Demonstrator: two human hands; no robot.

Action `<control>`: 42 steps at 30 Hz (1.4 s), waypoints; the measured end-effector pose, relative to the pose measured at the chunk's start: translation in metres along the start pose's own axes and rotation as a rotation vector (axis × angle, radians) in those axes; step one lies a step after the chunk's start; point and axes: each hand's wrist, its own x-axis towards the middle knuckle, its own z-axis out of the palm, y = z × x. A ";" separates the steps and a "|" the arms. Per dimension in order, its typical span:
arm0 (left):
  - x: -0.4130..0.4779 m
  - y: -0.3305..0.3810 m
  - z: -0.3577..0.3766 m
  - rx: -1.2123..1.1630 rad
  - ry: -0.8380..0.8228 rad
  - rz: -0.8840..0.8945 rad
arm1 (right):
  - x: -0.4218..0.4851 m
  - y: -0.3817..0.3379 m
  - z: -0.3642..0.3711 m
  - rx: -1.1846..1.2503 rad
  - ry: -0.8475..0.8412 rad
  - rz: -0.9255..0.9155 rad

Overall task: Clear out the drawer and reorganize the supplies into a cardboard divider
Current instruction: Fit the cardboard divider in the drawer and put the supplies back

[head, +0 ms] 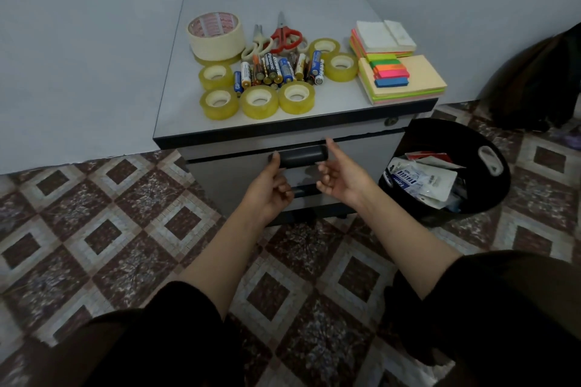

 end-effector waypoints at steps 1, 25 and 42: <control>-0.002 -0.001 -0.002 0.030 -0.008 -0.005 | -0.003 -0.001 -0.001 -0.035 0.005 0.010; -0.133 -0.050 -0.035 1.126 -0.099 0.348 | -0.126 0.045 -0.044 -0.859 -0.049 -0.194; -0.109 -0.040 -0.058 2.159 -0.083 0.690 | -0.107 0.040 -0.051 -2.073 -0.206 -0.732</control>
